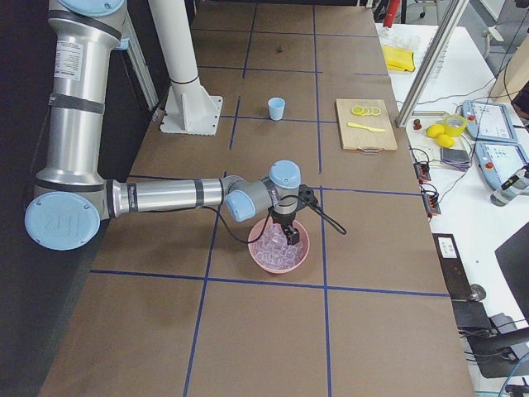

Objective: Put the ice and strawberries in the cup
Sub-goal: 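Lower the right gripper into the bowl and grasp another ice cube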

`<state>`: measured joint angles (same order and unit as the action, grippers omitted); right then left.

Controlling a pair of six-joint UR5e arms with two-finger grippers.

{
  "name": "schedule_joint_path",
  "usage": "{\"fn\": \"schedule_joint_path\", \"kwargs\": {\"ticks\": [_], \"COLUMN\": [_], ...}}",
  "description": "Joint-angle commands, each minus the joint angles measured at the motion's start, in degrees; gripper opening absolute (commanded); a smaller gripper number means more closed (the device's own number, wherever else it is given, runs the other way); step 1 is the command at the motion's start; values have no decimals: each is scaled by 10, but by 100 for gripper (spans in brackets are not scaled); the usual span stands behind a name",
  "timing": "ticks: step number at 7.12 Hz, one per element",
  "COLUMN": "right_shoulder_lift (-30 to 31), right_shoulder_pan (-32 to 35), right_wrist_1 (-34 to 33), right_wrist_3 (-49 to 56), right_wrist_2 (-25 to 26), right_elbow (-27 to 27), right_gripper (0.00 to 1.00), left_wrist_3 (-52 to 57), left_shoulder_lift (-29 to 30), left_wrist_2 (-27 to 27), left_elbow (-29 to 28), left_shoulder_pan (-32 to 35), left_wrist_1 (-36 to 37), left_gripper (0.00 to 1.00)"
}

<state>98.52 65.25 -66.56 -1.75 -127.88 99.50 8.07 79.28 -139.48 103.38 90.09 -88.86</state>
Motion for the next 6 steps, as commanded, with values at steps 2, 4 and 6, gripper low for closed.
{"fn": "schedule_joint_path", "kwargs": {"ticks": [2,4,6], "right_shoulder_lift": [8,18,24], "right_shoulder_pan": [-6,-6,-6], "right_wrist_1": [17,17,17], "right_wrist_3": [-9,-6,-4], "right_wrist_2": [1,0,0], "right_elbow": [-7,-3,1], "right_gripper": [94,93,92], "left_wrist_3": [-1,0,-1], "left_shoulder_lift": [-1,-1,-1], "left_wrist_2": [0,0,0], "left_elbow": [0,0,0], "left_shoulder_pan": [0,1,0], "left_wrist_1": [0,0,0], "left_gripper": [100,100,100]}}
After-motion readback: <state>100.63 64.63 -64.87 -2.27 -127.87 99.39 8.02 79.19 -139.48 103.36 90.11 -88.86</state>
